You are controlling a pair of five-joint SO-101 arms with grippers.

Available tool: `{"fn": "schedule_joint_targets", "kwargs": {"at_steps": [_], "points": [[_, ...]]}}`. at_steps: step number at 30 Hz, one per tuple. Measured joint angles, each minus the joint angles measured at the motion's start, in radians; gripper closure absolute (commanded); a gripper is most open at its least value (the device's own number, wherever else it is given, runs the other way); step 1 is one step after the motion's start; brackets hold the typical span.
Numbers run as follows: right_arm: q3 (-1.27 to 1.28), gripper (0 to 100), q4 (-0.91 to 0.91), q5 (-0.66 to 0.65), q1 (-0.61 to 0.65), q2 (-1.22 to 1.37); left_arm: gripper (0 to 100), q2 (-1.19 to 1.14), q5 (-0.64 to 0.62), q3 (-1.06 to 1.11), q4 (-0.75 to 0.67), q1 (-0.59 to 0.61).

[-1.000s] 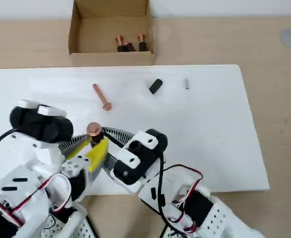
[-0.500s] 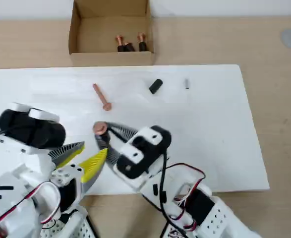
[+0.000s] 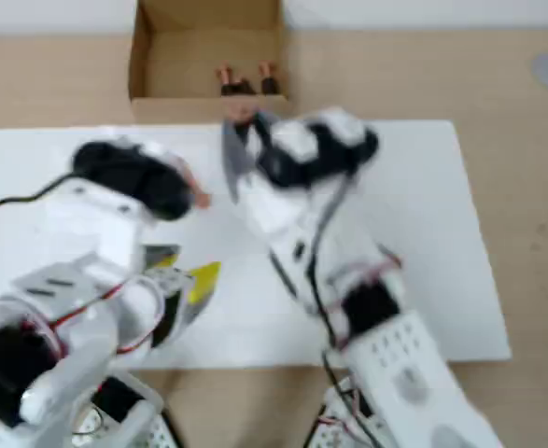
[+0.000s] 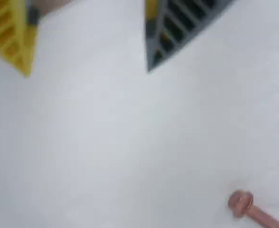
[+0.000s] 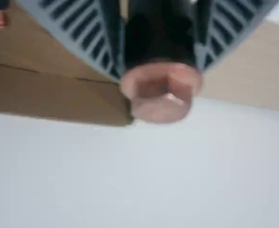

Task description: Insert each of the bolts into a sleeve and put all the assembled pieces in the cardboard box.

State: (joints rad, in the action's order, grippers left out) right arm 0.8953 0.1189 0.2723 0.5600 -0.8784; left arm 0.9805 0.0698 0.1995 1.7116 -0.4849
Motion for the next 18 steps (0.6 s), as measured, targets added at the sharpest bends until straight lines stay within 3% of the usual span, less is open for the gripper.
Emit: {"fn": "schedule_joint_targets", "kwargs": {"at_steps": [4,10,18], "points": [[-0.184,98.9,-0.026,0.020,-0.066,0.261,94,-0.009,0.075,0.049,-0.054,0.146],[-0.486,98.9,-0.034,0.034,-0.135,0.666,94,-0.038,0.089,0.262,-0.298,0.399],[-1.028,98.9,-0.034,0.034,-0.216,1.277,94,-0.184,0.041,0.414,-0.499,0.442]]}}
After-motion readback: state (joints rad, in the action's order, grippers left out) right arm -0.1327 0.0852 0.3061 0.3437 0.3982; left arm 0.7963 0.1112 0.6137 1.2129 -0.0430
